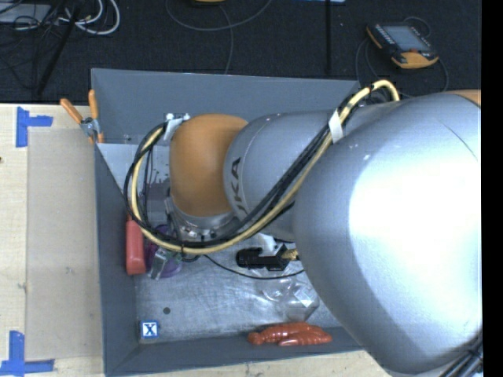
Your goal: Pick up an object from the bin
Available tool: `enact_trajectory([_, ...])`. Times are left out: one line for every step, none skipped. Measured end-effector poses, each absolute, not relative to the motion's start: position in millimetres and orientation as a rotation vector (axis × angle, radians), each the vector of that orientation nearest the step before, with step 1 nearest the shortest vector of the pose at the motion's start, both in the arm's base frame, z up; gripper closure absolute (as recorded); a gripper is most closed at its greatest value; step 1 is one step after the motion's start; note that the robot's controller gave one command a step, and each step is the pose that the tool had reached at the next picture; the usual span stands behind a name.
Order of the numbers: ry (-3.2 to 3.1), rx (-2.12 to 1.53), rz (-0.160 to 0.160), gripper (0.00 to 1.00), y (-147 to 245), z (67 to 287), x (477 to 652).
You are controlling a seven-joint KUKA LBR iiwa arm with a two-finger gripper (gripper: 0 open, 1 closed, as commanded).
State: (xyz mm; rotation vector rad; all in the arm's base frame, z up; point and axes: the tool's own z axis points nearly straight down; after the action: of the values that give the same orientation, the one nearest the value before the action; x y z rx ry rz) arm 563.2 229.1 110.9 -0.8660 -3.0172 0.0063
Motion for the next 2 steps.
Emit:
enact_trajectory([-2.998,-0.917,0.01,1.0,231.1,151.7,562.5])
enact_trajectory([-3.0,-0.942,-0.002,1.0,231.9,186.2,568.2])
